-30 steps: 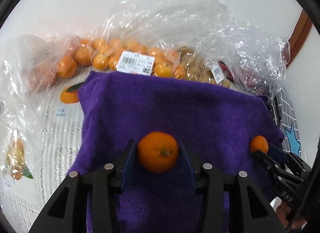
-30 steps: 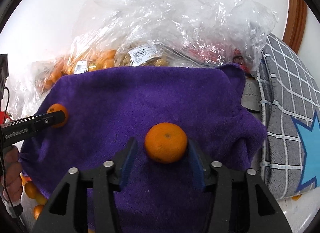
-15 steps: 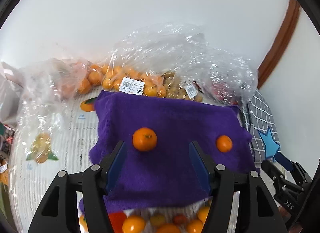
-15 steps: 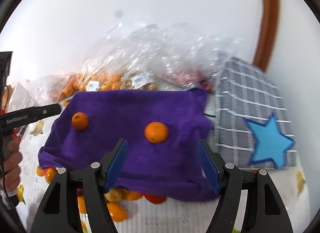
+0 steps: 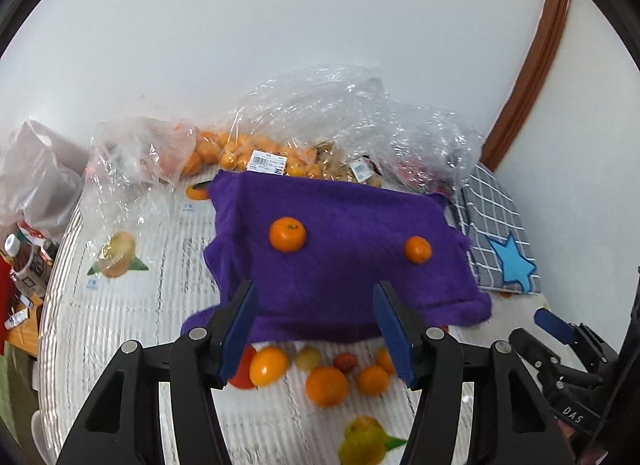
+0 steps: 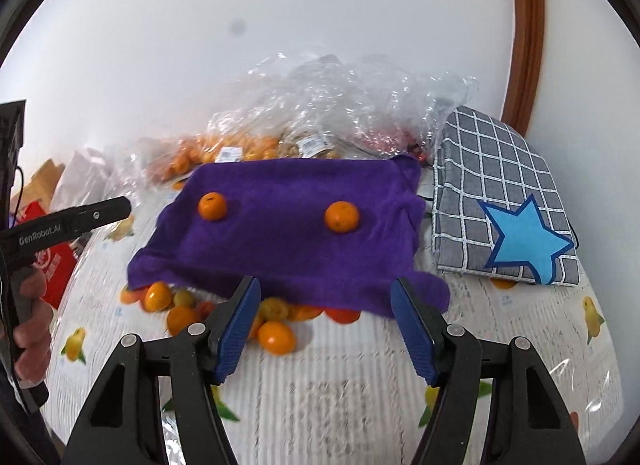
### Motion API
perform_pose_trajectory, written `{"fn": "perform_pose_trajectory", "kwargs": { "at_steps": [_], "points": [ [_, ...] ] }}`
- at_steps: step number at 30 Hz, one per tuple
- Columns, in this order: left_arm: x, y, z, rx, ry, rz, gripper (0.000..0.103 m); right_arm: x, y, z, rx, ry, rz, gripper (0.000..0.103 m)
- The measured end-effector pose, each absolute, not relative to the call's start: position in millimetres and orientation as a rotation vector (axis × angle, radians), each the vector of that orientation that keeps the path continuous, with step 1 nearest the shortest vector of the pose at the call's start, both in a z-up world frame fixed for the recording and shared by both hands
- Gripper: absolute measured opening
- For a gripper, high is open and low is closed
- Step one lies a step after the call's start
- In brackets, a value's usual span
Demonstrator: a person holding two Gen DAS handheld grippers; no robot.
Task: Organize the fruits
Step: 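Withdraw both open tools from the towel back toward the fruit pile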
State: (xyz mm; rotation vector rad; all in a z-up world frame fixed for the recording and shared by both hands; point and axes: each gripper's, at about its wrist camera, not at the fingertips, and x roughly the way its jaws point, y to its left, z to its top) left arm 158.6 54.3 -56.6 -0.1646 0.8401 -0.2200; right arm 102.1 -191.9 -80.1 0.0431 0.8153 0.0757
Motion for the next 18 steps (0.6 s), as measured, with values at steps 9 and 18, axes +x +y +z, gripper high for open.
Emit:
{"fn": "perform_pose_trajectory", "kwargs": {
  "at_steps": [9, 18],
  "points": [
    [131, 54, -48, -0.161, 0.817, -0.247, 0.057, 79, -185, -87, 0.046, 0.86, 0.095, 0.051],
    [108, 69, -58, -0.174, 0.801, -0.212, 0.057, 62, -188, -97, 0.051, 0.826, 0.097, 0.055]
  ]
}}
